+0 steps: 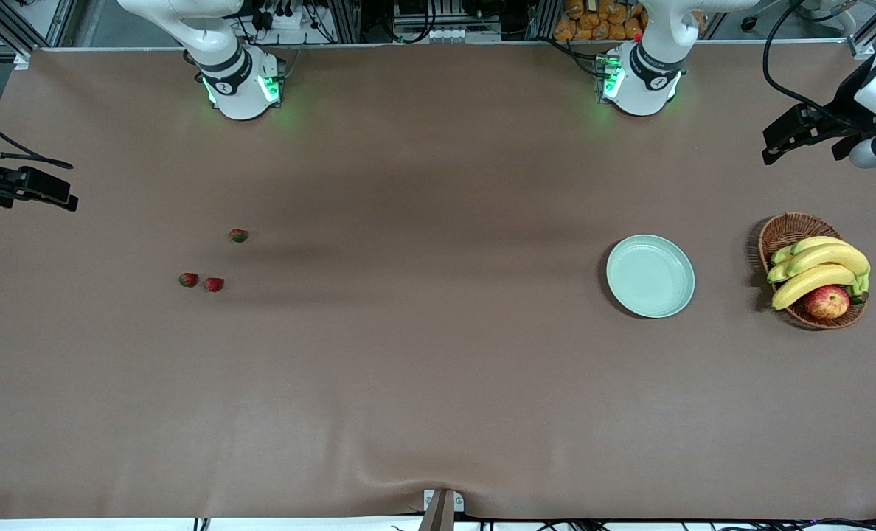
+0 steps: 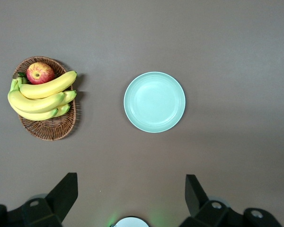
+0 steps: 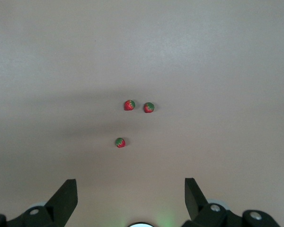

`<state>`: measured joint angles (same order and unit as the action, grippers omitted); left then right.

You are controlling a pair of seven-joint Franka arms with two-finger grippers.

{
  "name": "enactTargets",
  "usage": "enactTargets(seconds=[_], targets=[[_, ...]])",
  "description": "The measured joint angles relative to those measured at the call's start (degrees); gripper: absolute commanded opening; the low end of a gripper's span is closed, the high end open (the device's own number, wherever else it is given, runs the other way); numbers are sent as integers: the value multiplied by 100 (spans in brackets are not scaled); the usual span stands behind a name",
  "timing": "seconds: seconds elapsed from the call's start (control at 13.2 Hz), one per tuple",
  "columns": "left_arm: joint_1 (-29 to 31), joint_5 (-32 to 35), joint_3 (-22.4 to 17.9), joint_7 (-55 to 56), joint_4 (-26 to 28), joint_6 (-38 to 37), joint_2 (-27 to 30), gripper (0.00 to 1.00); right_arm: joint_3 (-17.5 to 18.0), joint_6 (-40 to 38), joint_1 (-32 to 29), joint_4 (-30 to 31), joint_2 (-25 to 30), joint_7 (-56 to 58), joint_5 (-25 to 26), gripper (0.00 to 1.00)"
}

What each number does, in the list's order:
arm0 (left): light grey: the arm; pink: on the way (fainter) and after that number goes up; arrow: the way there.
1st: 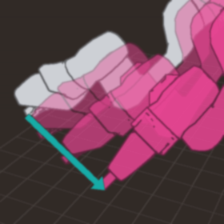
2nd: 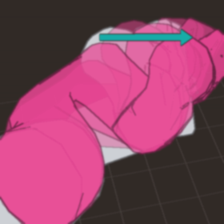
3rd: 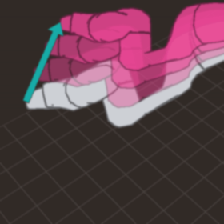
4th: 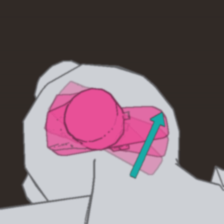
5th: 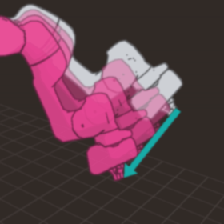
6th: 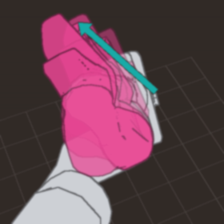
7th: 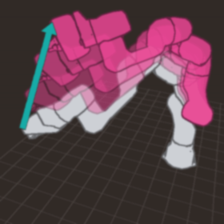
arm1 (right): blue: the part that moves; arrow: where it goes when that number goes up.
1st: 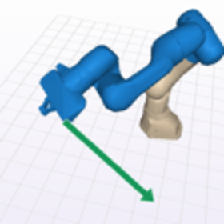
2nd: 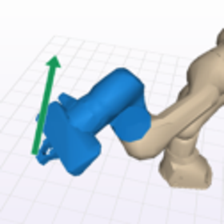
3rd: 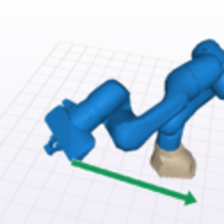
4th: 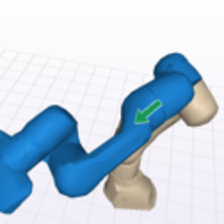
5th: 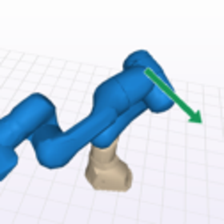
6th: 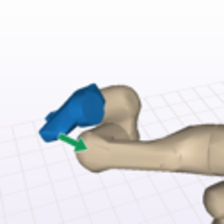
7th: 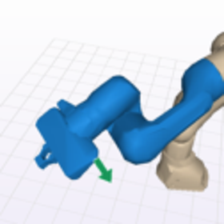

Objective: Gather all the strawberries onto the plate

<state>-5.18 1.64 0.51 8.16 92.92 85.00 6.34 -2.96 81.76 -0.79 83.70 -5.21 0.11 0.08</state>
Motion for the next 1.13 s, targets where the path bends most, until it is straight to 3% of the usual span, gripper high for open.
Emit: enactTargets(seconds=[0.61, 1.13], targets=[[-1, 197, 11, 0, -1, 0, 0, 100, 8, -8, 0, 58, -55, -10, 0, 100], [-16, 211, 62, 0, 7, 2, 0, 100, 37, 1055, 107, 1131, -485, -41, -6, 100]])
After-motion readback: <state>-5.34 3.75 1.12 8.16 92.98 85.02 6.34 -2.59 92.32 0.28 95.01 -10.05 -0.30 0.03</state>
